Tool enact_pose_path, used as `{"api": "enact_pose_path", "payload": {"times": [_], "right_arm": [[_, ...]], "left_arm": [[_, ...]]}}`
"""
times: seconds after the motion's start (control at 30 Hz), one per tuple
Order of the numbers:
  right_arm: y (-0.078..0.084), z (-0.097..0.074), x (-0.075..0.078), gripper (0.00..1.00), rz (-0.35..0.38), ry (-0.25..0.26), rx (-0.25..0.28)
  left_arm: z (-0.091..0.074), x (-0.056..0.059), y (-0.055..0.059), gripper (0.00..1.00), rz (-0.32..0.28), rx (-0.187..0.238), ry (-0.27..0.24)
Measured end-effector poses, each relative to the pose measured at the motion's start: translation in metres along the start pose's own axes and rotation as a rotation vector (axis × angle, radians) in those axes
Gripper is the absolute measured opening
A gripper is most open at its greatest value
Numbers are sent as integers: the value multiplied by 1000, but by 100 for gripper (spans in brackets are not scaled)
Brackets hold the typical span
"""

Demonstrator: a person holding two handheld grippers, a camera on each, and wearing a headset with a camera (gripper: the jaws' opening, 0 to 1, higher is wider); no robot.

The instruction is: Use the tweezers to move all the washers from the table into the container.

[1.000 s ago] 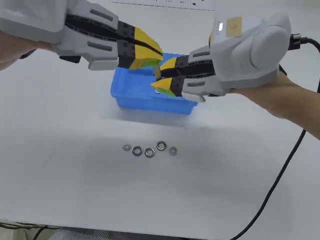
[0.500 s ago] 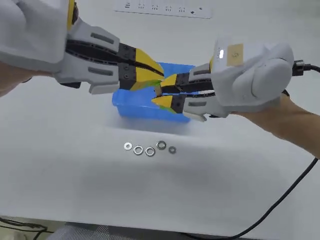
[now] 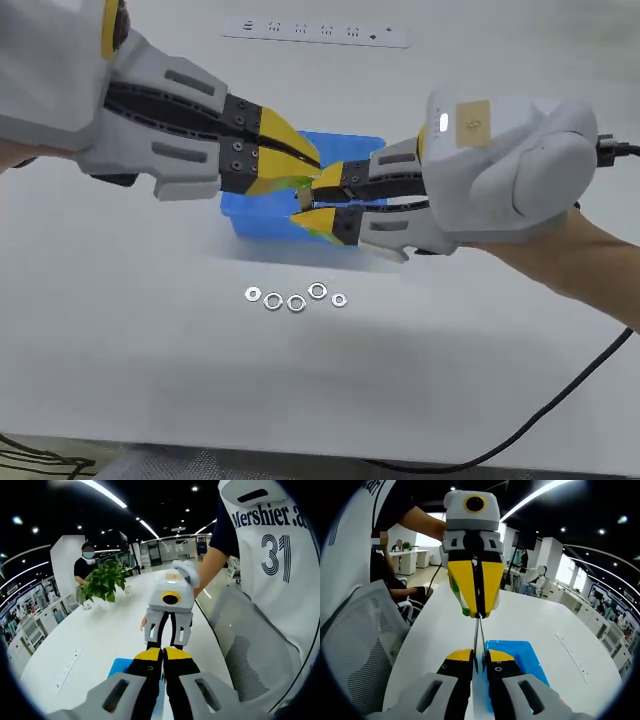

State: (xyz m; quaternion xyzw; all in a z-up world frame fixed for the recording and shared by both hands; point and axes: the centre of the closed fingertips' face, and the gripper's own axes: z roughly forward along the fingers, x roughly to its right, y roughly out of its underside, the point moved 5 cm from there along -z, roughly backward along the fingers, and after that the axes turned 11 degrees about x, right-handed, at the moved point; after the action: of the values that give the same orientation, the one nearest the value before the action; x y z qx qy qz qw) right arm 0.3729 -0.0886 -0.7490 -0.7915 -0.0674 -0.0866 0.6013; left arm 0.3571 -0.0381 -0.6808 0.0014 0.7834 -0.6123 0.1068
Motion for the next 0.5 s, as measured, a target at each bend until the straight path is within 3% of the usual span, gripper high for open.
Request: {"api": "enact_pose_path", "payload": {"times": [0.27, 0.5], "right_arm": [[21, -6, -28, 11, 45, -21, -32], [41, -7, -41, 11, 91, -17, -56]], "left_arm": [[9, 26, 19, 5, -59, 14, 12], [18, 36, 36, 5, -112, 13, -11]]}}
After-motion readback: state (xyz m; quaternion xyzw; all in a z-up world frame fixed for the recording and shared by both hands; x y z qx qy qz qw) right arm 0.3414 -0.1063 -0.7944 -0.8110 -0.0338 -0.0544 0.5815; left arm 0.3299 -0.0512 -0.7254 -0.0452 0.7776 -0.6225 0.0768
